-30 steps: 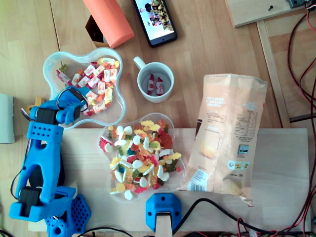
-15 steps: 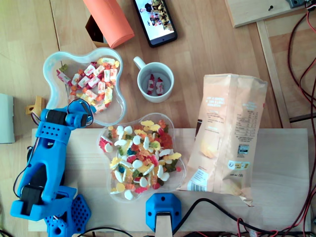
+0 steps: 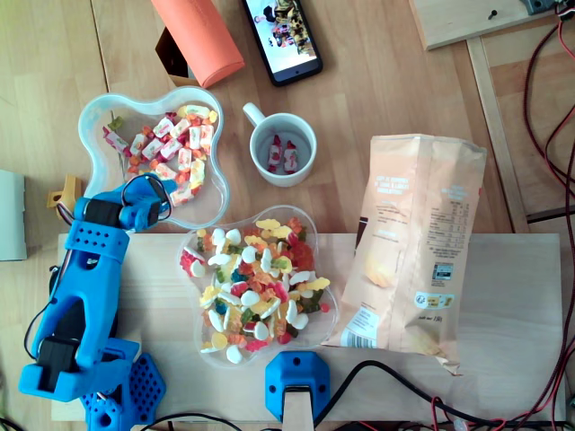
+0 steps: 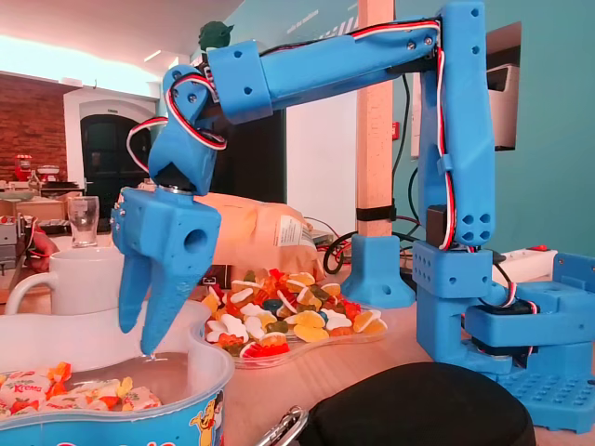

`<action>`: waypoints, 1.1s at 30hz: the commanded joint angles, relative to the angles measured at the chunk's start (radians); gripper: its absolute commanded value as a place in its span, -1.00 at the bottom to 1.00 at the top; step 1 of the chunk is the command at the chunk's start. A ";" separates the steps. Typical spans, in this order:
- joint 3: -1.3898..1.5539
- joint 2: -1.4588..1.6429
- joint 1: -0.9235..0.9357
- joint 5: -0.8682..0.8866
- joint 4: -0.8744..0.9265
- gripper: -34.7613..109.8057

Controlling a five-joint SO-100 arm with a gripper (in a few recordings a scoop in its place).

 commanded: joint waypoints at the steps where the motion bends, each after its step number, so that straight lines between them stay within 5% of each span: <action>1: -0.011 0.031 -0.003 0.008 -0.035 -0.23; 33: 0.034 -0.121 -0.086 0.081 -0.048 -0.23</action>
